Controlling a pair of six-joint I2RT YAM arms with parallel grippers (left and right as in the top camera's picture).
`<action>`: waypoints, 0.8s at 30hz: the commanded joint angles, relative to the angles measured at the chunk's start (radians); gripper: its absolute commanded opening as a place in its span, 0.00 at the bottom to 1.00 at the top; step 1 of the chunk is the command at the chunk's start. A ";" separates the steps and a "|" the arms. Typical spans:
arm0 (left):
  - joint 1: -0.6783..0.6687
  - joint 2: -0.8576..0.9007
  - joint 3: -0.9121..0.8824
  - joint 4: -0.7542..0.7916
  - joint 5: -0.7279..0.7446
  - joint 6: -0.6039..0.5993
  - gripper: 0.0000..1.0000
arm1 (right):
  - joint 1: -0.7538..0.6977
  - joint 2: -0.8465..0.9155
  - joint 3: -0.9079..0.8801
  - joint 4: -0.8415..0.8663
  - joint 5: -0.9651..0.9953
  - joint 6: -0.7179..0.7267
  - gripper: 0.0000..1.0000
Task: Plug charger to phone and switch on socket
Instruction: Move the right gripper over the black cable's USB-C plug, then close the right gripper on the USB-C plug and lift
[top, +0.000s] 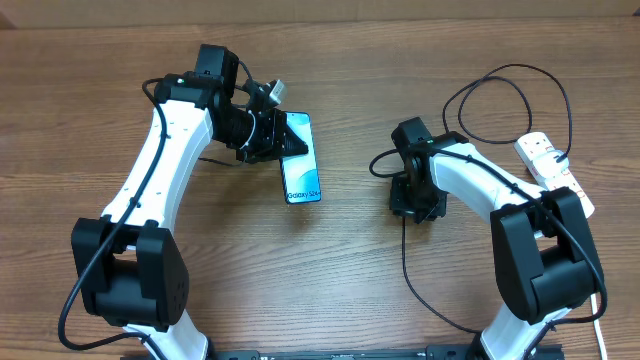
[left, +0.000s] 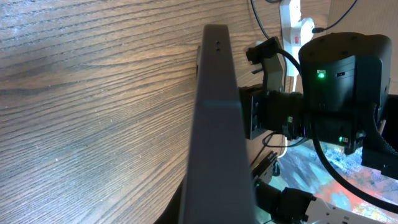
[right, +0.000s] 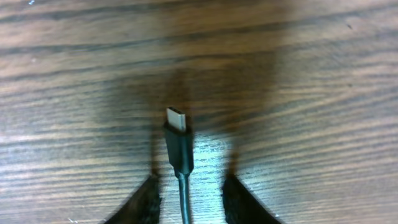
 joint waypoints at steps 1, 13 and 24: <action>-0.002 -0.011 0.012 -0.002 0.045 -0.012 0.04 | 0.003 0.051 -0.043 0.052 -0.045 -0.012 0.27; -0.002 -0.011 0.012 -0.016 0.045 -0.016 0.04 | 0.003 0.051 -0.043 0.103 -0.045 -0.012 0.12; -0.002 -0.011 0.012 -0.018 0.045 -0.023 0.04 | 0.003 0.051 -0.043 0.097 -0.085 -0.013 0.04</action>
